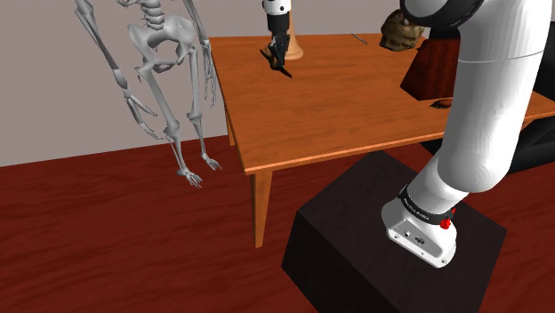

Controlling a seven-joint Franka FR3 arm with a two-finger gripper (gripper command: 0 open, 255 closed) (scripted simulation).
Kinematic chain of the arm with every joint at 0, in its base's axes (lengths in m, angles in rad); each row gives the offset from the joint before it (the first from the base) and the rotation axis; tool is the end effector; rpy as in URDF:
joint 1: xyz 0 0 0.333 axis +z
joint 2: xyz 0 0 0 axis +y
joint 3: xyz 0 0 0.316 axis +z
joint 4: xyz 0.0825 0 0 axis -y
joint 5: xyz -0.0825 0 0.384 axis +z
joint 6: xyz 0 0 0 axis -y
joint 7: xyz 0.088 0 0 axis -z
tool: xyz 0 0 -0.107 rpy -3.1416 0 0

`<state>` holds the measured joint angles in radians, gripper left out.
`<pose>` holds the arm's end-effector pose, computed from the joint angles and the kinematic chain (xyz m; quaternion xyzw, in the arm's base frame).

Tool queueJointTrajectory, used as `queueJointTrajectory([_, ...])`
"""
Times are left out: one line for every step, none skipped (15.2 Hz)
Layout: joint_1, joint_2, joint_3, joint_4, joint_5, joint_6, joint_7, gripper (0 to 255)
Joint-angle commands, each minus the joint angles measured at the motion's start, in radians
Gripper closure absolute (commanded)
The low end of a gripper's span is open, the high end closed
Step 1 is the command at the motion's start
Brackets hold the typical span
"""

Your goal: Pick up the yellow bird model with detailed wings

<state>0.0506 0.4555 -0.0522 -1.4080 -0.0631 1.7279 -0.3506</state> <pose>0.6773 -0.0010 0.4314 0.9801 0.1818 -0.0738 0.0299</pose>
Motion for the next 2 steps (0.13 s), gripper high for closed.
queueJointTrajectory([0.001, -0.002, 0.000, 0.014, 0.000, -0.017, 0.000, 255])
queueJointTrajectory([0.001, -0.002, 0.000, 0.014, 0.000, -0.017, 0.000, 255])
